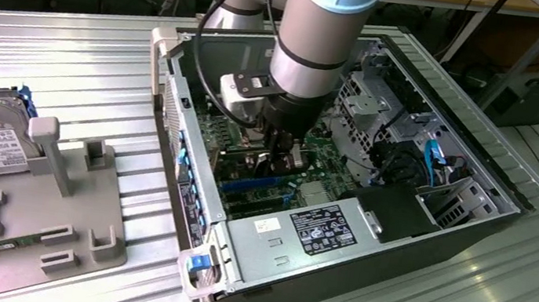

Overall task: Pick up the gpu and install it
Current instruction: 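Insert the gpu into the slot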

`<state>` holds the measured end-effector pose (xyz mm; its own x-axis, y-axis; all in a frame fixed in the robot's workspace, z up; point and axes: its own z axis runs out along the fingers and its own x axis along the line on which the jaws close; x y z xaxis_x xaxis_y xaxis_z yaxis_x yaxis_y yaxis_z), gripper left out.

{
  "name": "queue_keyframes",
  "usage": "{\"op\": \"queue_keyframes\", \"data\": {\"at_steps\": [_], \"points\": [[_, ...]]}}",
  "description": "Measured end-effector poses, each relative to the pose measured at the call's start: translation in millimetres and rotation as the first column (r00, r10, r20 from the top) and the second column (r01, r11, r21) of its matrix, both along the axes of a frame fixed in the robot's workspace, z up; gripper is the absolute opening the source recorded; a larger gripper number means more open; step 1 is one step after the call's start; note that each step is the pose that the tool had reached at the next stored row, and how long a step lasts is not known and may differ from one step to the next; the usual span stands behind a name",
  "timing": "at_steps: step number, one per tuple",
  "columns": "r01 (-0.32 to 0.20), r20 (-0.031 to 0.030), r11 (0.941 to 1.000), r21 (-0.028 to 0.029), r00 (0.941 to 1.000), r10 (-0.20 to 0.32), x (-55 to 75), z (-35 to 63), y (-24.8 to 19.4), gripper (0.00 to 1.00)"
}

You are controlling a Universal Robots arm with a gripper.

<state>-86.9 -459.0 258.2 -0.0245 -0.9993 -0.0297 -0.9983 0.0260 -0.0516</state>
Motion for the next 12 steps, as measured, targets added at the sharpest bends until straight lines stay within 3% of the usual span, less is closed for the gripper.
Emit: {"op": "queue_keyframes", "data": {"at_steps": [12], "points": [[0.0,-0.0001,1.0,0.0,1.0,0.0,-9.3,0.0,-1.4,0.28]]}}
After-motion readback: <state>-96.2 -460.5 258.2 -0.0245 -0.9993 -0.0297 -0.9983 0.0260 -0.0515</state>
